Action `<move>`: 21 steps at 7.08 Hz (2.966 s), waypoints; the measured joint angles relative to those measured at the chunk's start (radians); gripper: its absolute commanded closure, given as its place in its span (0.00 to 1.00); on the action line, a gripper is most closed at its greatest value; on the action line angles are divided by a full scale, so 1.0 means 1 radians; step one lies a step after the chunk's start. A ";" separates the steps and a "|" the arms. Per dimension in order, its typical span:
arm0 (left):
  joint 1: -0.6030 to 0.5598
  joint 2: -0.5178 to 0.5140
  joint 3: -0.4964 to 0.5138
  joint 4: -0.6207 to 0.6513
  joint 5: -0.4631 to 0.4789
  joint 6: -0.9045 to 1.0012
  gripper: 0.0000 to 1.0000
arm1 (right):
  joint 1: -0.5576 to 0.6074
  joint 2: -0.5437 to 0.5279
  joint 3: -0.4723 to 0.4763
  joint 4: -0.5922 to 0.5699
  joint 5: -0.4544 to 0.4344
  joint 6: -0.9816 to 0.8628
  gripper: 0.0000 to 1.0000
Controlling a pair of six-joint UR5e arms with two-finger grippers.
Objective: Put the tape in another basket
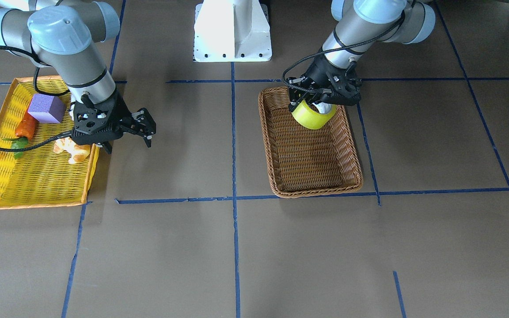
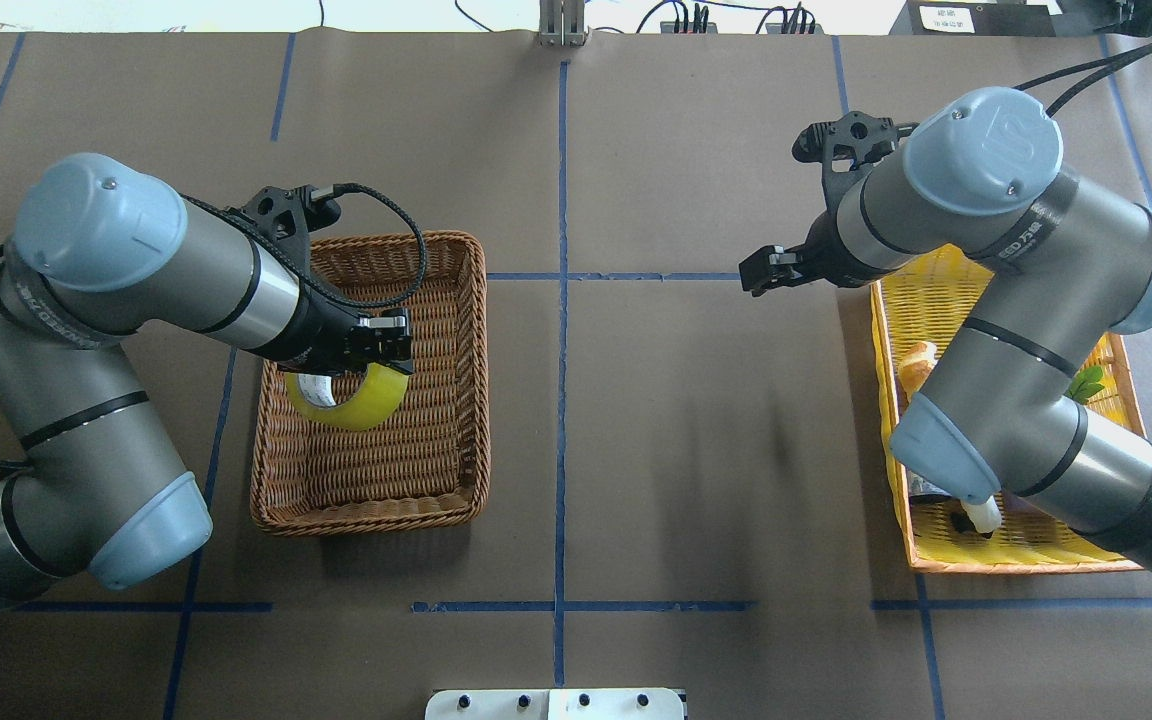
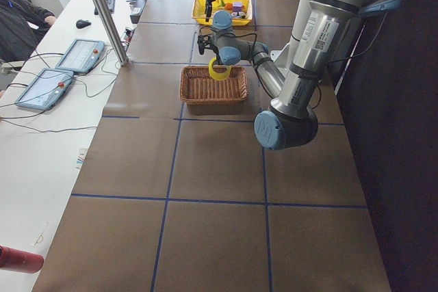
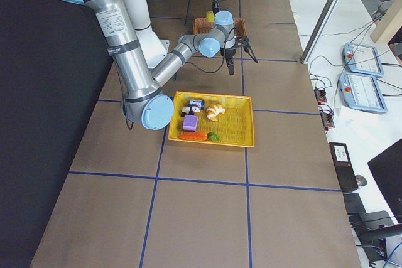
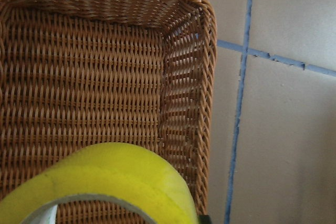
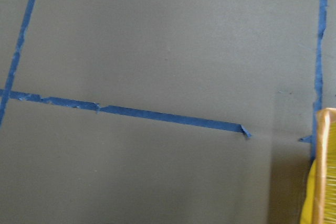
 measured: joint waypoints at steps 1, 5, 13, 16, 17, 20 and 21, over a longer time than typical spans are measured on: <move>0.035 -0.005 0.016 0.025 0.064 0.041 1.00 | 0.046 -0.006 0.002 -0.032 0.044 -0.063 0.00; 0.110 -0.047 0.128 0.040 0.238 0.140 1.00 | 0.172 -0.023 0.002 -0.103 0.135 -0.242 0.00; 0.026 -0.036 0.083 0.130 0.199 0.306 0.00 | 0.259 -0.068 0.000 -0.106 0.204 -0.344 0.00; -0.183 0.050 -0.063 0.313 -0.020 0.518 0.00 | 0.395 -0.185 -0.003 -0.103 0.330 -0.552 0.00; -0.281 0.108 -0.081 0.337 -0.111 0.599 0.00 | 0.458 -0.238 -0.007 -0.103 0.369 -0.641 0.00; -0.574 0.286 -0.038 0.348 -0.269 0.922 0.00 | 0.662 -0.423 -0.071 -0.095 0.510 -0.878 0.00; -0.644 0.326 0.004 0.347 -0.308 1.011 0.00 | 0.730 -0.467 -0.110 -0.092 0.543 -0.917 0.00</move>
